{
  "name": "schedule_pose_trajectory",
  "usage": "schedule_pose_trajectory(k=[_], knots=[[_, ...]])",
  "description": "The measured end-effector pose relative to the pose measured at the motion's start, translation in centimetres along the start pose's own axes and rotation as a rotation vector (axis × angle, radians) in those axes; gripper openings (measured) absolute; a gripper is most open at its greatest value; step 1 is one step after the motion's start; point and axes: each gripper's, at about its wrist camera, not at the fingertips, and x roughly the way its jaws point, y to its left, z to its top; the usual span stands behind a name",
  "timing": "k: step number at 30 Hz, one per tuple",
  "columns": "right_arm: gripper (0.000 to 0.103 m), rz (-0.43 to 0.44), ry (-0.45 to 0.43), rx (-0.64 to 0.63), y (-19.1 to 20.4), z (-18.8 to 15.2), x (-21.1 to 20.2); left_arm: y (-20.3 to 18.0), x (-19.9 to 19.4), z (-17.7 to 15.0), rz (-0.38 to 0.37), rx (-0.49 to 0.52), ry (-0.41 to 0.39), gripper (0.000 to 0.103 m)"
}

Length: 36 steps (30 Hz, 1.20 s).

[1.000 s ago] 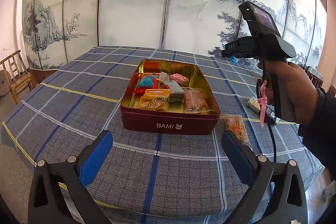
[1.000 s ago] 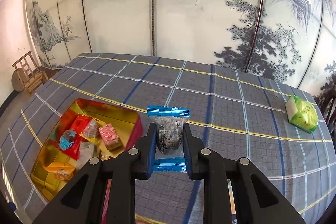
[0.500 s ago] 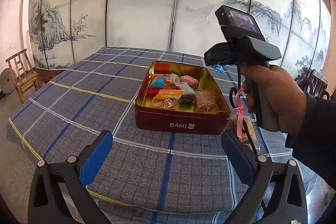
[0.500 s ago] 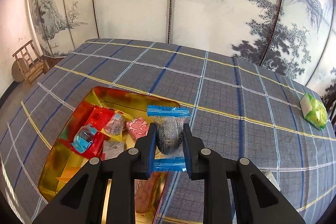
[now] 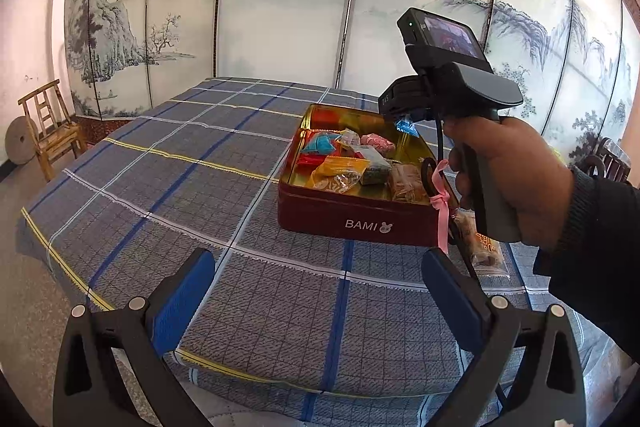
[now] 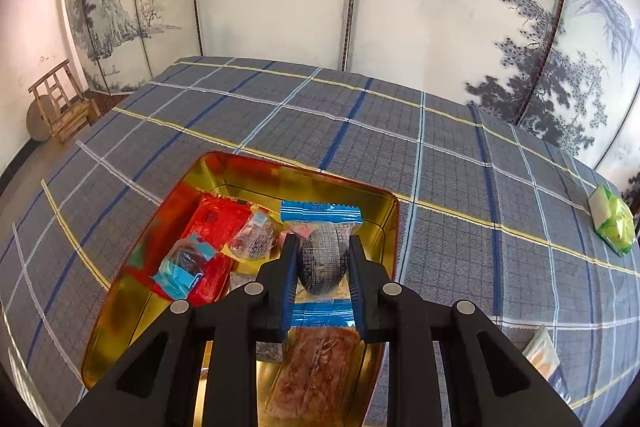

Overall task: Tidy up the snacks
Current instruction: 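Lower the blue-ended candy into the tin and open the right gripper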

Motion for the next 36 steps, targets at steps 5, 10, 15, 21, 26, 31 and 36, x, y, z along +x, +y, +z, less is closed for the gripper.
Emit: schedule_pose_trajectory(k=[5,10,15,21,26,31,36], knots=[[0.024,0.021,0.031,0.021,0.0,0.3,1.3,0.5,-0.2,-0.1,0.004,-0.014,-0.001,0.102],[0.024,0.044,0.058,0.051,-0.6,0.9,2.5,1.1,-0.2,-0.3,0.012,-0.032,-0.002,0.102],[0.024,0.012,0.067,0.043,-0.7,1.5,3.3,1.7,0.0,-0.5,0.023,-0.050,0.010,0.102],[0.024,0.016,0.088,0.047,-0.9,1.3,4.1,2.1,-0.1,-0.5,0.030,-0.060,0.007,0.102],[0.024,0.022,0.097,0.046,-1.0,1.2,4.1,2.1,-0.1,-0.6,0.029,-0.061,0.009,0.102],[0.024,0.036,0.103,0.061,-1.4,1.1,4.1,2.1,-0.1,-0.6,0.029,-0.060,0.006,0.102],[0.025,0.050,0.109,0.072,-1.6,1.0,4.3,2.1,-0.1,-0.6,0.030,-0.060,0.009,0.102]])
